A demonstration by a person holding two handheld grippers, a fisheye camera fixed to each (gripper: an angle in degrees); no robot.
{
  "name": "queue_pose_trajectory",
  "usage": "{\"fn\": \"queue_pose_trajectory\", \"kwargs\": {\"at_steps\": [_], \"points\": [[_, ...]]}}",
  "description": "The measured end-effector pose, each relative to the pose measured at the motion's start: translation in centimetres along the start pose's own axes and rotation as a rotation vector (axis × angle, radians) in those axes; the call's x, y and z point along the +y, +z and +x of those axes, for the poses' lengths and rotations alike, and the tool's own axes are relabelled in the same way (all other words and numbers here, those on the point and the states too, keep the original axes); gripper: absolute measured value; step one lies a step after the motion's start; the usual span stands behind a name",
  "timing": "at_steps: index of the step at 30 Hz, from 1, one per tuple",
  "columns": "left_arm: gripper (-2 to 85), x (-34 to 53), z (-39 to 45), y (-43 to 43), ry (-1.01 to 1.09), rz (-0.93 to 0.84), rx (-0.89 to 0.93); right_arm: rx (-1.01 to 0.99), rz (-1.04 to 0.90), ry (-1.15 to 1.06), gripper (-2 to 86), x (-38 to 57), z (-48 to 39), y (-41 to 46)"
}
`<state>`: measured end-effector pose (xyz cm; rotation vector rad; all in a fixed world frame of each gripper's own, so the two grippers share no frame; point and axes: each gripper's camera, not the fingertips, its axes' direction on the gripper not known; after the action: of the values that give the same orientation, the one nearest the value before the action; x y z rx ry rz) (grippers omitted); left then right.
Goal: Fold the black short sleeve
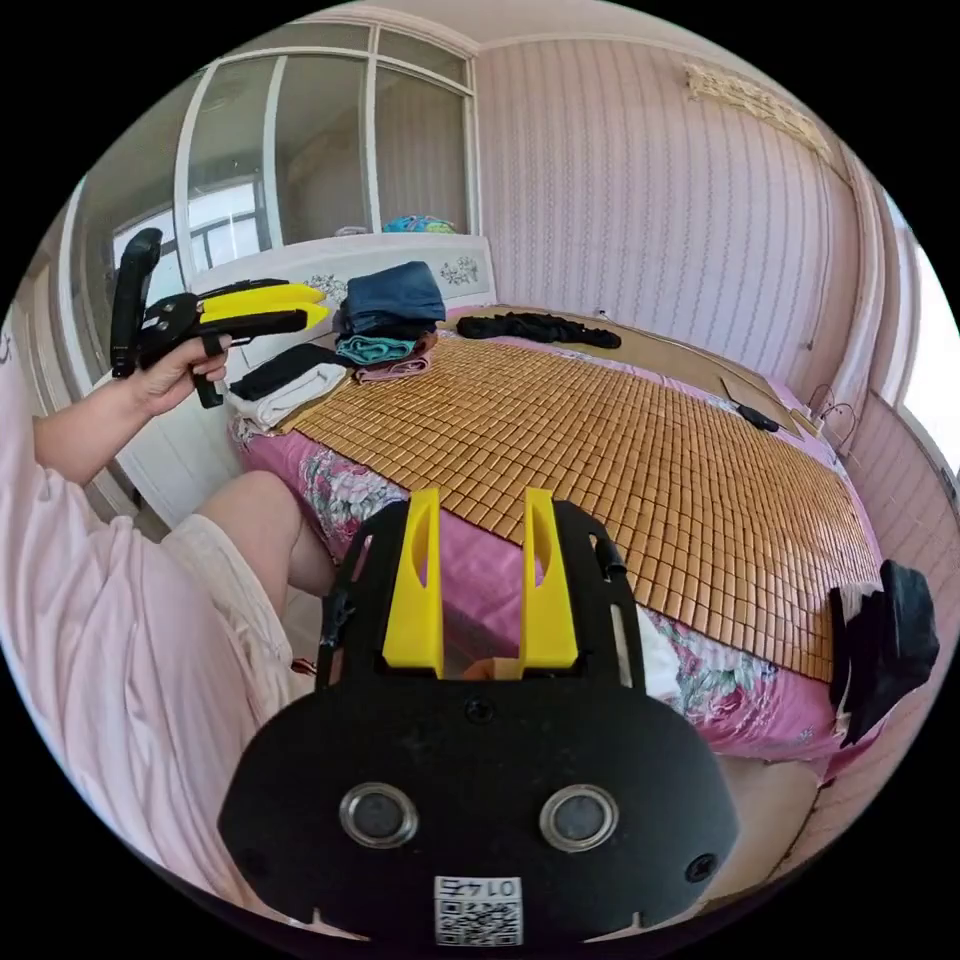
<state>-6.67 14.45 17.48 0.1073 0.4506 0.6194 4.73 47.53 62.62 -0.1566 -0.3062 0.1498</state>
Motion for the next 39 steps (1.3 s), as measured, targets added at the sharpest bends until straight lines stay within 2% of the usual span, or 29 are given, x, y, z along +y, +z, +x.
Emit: {"fn": "queue_pose_trajectory", "kwargs": {"at_steps": [2,7,11,16,20,27,31,35,39], "points": [[6.9,2.5,-3.2,-2.4,0.011,-0.002,-0.125,-0.043,-0.031,-0.080,13.2,1.3,-3.3,3.3],[7.3,7.3,-11.3,-6.4,-0.083,-0.018,-0.239,-0.157,-0.069,-0.170,13.8,3.5,-7.4,9.9],[8.0,11.9,-18.3,-8.6,-0.126,-0.041,-0.353,-0.184,-0.019,-0.328,14.0,4.8,-10.3,15.0],[12.6,19.1,-28.4,-9.4,-0.403,-0.110,-0.358,-0.355,-0.045,-0.406,15.8,4.1,-11.9,21.8],[16.1,25.9,-36.2,-8.9,-0.599,-0.182,-0.346,-0.390,-0.014,-0.562,15.8,3.0,-15.4,28.3],[18.0,32.9,-46.6,-7.4,-0.716,-0.248,-0.431,-0.495,0.052,-0.666,15.8,-0.1,-22.6,39.9],[17.0,36.3,-53.3,-5.6,-0.806,-0.220,-0.365,-0.511,0.012,-0.758,15.7,-0.9,-28.3,47.4],[16.3,39.0,-58.8,-2.8,-0.870,-0.268,-0.307,-0.552,-0.042,-0.856,14.7,-1.9,-33.4,53.5],[14.4,39.9,-62.0,-0.5,-0.891,-0.298,-0.243,-0.521,-0.110,-0.856,13.4,-2.6,-36.2,58.2]]}}
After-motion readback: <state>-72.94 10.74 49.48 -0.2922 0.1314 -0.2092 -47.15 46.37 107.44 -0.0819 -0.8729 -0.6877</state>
